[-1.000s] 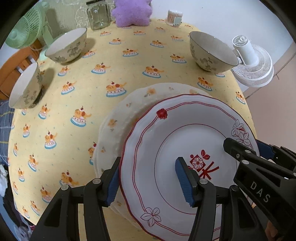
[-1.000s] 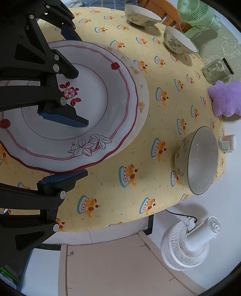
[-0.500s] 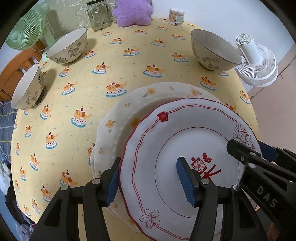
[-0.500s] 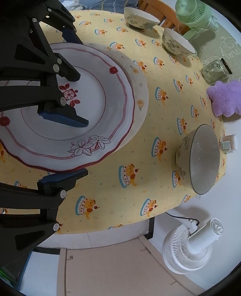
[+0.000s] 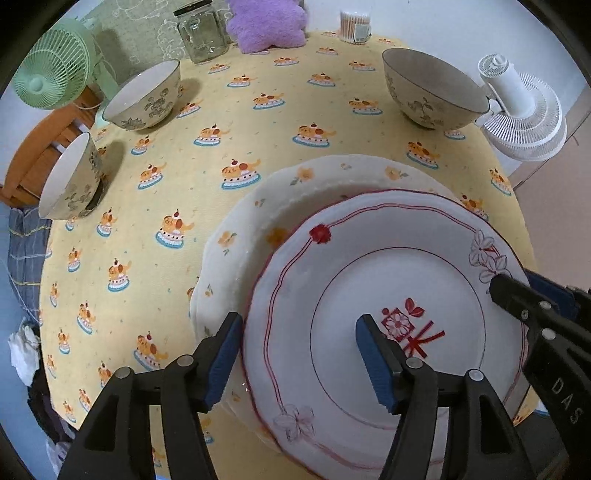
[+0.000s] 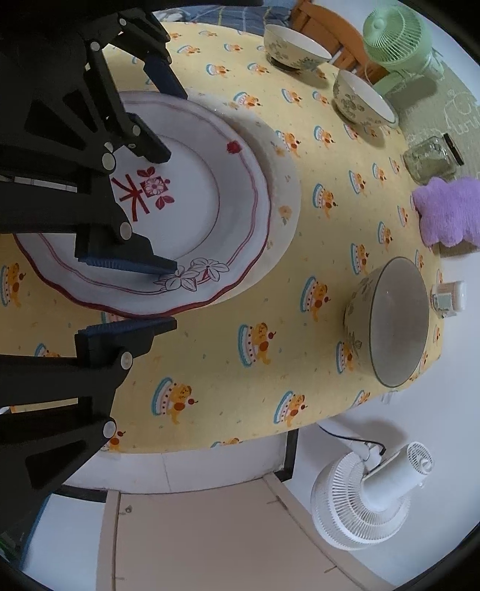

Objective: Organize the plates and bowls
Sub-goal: 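Lower the red-rimmed plate with both grippers onto the flowered plate stack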

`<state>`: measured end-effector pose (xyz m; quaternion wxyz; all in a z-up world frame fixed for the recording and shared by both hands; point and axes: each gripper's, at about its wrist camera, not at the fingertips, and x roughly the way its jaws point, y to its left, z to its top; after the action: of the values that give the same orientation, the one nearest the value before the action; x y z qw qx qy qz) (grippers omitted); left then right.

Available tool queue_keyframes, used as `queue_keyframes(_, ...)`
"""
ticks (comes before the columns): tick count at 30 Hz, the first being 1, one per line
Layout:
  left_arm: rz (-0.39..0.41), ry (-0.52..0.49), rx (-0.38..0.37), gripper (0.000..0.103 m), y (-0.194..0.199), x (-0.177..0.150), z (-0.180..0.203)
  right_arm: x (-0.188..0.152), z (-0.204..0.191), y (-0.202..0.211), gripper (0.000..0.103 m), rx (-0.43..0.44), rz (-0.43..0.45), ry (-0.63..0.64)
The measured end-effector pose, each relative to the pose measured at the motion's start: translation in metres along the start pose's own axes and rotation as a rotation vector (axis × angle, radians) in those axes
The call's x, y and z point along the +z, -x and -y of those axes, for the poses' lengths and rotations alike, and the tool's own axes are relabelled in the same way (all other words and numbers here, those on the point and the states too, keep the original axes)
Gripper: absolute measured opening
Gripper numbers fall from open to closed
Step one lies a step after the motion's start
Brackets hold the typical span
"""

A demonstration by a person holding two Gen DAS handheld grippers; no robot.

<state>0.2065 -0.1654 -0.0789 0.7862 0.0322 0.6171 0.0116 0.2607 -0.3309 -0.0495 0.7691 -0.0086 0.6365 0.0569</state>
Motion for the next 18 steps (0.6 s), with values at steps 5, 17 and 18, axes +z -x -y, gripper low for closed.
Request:
queue_keyframes(5,0.014,-0.020,0.001,0.074,0.005,-0.003,0.004,0.005,-0.008,0.001,0.024,-0.001,0.008,0.027)
queue_keyframes(17,0.016,0.055,-0.030,0.074,0.007,0.002,-0.017,0.020,-0.021,-0.010,0.027,-0.009,-0.002,0.074)
queue_keyframes(18,0.014,0.055,-0.032,0.074,0.006,0.002,-0.017,0.021,-0.024,-0.010,0.027,-0.008,-0.002,0.077)
